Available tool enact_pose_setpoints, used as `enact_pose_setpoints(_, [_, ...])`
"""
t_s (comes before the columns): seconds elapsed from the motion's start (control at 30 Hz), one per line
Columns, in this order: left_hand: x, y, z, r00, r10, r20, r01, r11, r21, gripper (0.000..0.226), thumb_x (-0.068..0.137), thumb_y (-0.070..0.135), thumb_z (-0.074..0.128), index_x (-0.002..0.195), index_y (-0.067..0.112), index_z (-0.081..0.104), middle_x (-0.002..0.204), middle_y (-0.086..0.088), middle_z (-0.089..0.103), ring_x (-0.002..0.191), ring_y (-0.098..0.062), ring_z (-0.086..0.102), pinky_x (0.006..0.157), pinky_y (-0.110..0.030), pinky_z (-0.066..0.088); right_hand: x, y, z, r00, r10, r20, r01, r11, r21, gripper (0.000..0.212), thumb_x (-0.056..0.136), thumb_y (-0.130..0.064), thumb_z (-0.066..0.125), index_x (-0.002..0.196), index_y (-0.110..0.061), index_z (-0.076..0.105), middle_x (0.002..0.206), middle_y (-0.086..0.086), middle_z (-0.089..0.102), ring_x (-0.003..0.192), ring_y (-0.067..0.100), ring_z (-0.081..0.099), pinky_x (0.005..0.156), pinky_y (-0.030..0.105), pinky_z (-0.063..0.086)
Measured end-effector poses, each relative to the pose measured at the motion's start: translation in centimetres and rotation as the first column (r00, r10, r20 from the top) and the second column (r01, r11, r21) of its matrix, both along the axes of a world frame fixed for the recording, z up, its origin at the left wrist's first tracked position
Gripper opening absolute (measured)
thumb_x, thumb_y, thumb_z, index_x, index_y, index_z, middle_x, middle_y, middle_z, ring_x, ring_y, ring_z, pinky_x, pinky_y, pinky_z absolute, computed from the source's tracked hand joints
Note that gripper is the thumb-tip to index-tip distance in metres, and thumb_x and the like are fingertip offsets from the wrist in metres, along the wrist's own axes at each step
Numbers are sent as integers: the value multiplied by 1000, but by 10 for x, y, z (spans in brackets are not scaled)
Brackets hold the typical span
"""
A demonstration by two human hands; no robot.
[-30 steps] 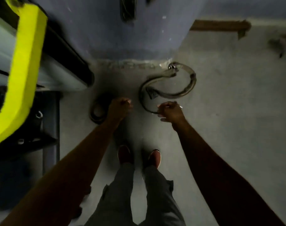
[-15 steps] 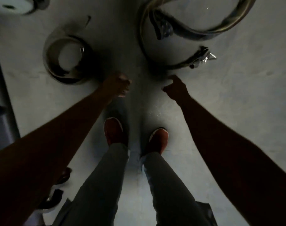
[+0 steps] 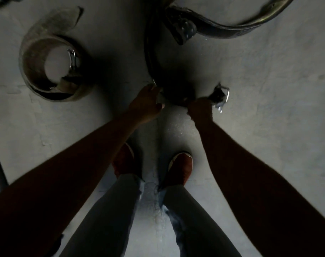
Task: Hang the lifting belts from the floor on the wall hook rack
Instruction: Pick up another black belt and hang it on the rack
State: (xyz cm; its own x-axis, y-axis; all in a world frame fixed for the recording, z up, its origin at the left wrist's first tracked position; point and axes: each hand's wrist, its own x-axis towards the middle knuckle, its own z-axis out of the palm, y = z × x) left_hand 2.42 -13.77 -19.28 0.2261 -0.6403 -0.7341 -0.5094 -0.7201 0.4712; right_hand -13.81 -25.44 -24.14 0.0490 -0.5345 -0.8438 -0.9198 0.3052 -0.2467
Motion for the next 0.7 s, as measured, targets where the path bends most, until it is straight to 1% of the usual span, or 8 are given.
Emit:
enact_pose_setpoints(0.1, [-8, -17, -5, 998, -21, -64, 19, 999, -31, 65, 97, 32, 56, 153, 18, 27, 163, -9, 17, 152, -26, 12, 121, -42, 23, -6, -8, -5, 775, -632, -29, 626, 759, 180, 50, 88, -47, 68, 124, -16, 51, 100, 8, 59, 94, 27, 61, 82, 48, 59])
enact_pose_setpoints(0.2, [-11, -29, -16, 987, -160, -19, 159, 985, -64, 64, 98, 29, 54, 154, 18, 25, 165, -9, 14, 153, -26, 3, 122, -43, 16, -4, -13, -15, 699, -715, -9, 685, 666, 295, 41, 98, -29, 59, 134, -14, 48, 120, 11, 54, 104, 29, 57, 71, 43, 57])
enact_pose_setpoints(0.3, [-12, -38, -30, 866, -465, 182, 482, 874, -64, 70, 97, 30, 55, 156, 16, 19, 165, -13, 8, 153, -33, -3, 123, -45, 2, -3, -5, -21, 627, -778, 42, 764, 624, 165, 38, 101, -21, 54, 138, -13, 45, 125, 5, 57, 108, 20, 59, 86, 34, 57])
enact_pose_setpoints(0.37, [-9, -45, -33, 780, -575, 248, 605, 794, -62, 75, 91, 28, 64, 154, 13, 26, 162, -21, 16, 151, -41, 5, 122, -54, 1, -4, 0, -22, 545, -834, 85, 833, 550, 55, 45, 96, -14, 62, 137, -14, 44, 114, 8, 62, 92, 22, 67, 74, 32, 62])
enact_pose_setpoints(0.43, [1, -52, -40, 736, -623, 263, 652, 758, -28, 68, 86, 28, 72, 145, 8, 44, 152, -26, 37, 145, -45, 27, 119, -63, 10, -5, 7, -15, 688, -715, 126, 724, 687, -57, 72, 84, -11, 67, 145, -18, 30, 114, 9, 62, 85, 25, 69, 69, 32, 62])
enact_pose_setpoints(0.5, [7, -54, -27, 797, -584, 154, 573, 812, 110, 57, 94, 40, 58, 145, 15, 47, 151, -17, 44, 142, -34, 36, 120, -52, 18, -2, 18, 17, 840, -524, 142, 543, 818, -189, 74, 80, -20, 65, 139, -30, 22, 127, 10, 61, 102, 34, 68, 86, 47, 59])
enact_pose_setpoints(0.6, [11, -40, 14, 924, -376, 65, 372, 926, 66, 46, 100, 38, 48, 142, 19, 51, 143, -13, 53, 131, -34, 50, 107, -42, 40, 6, 21, 74, 857, -459, 233, 512, 803, -304, 51, 90, -23, 66, 131, -16, 37, 129, 9, 61, 112, 28, 62, 94, 42, 53])
enact_pose_setpoints(0.7, [8, -32, 76, 973, -208, 103, 215, 975, -64, 45, 101, 40, 47, 136, 14, 56, 132, -18, 60, 120, -36, 57, 100, -41, 44, 12, 9, 135, 832, -463, 305, 538, 808, -239, 46, 88, -23, 73, 121, -11, 44, 126, 11, 60, 107, 22, 60, 80, 28, 48])
